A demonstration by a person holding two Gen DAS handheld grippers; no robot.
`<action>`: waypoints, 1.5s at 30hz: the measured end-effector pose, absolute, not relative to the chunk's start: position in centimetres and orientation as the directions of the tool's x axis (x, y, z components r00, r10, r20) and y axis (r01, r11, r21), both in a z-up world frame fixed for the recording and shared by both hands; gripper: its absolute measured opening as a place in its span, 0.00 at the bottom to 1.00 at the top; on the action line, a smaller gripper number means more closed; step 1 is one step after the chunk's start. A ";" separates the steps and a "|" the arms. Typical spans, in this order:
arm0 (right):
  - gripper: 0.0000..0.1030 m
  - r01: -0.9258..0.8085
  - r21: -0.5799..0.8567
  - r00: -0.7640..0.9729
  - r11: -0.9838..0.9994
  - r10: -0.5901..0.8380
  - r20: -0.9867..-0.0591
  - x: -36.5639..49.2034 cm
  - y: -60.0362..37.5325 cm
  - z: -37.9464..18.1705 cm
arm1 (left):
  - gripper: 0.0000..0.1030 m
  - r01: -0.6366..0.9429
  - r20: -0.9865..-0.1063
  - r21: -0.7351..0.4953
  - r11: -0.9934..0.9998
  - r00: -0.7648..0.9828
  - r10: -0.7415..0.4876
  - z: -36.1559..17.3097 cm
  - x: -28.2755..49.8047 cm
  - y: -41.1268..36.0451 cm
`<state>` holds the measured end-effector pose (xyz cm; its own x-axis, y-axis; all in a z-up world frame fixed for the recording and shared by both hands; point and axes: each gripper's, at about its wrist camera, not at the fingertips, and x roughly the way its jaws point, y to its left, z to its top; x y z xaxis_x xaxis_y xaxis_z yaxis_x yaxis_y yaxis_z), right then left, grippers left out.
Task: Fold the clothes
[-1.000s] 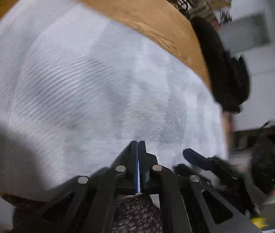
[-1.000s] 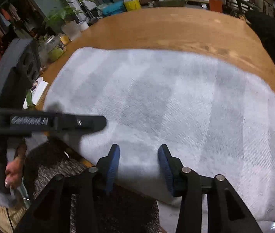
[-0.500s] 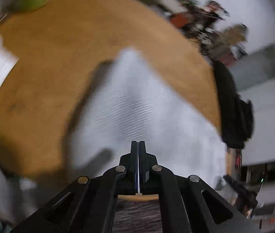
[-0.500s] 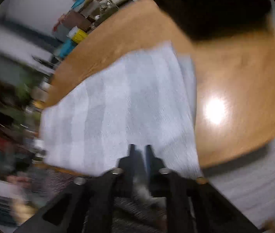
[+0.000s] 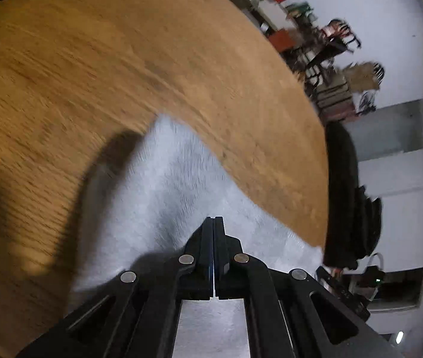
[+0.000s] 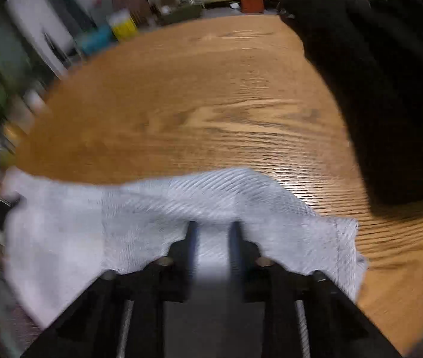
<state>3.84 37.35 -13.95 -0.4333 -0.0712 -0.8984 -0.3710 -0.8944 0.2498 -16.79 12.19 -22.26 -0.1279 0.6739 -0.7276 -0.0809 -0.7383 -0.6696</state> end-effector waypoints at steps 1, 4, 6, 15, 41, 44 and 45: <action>0.01 -0.400 0.303 -0.449 -0.865 -0.103 -0.888 4.4 39.2 -14.0 | 0.03 -0.074 -0.739 -0.654 -0.753 -0.153 0.656 -21.9 -16.8 12.0; 0.05 -0.483 0.247 -0.442 -0.840 -0.010 -0.897 5.8 42.1 -13.8 | 0.02 -0.065 -0.778 -0.594 -0.802 -0.206 0.593 -20.7 -16.2 12.1; 0.11 -0.479 0.265 -0.438 -0.837 -0.033 -0.898 6.7 41.9 -13.2 | 0.03 -0.171 -0.825 -0.517 -0.839 -0.162 0.542 -19.2 -14.1 14.5; 0.19 -0.336 0.217 -0.401 -0.916 -0.070 -0.914 11.8 35.7 -12.0 | 0.03 -0.261 -0.829 -0.539 -0.801 -0.006 0.559 -21.1 -10.0 16.5; 0.69 -0.592 0.533 -0.600 -0.605 -0.110 -0.792 25.5 36.3 -13.4 | 0.76 -0.690 -0.734 0.107 -0.715 -0.540 0.411 -9.4 16.3 35.5; 0.69 -0.613 0.512 -0.572 -0.602 -0.109 -0.813 25.3 36.6 -14.0 | 0.76 -0.732 -0.772 0.126 -0.669 -0.496 0.397 -10.8 17.5 36.8; 0.70 -0.616 0.509 -0.567 -0.601 -0.110 -0.816 25.3 36.7 -14.1 | 0.76 -0.746 -0.778 0.144 -0.651 -0.491 0.392 -11.2 17.9 37.2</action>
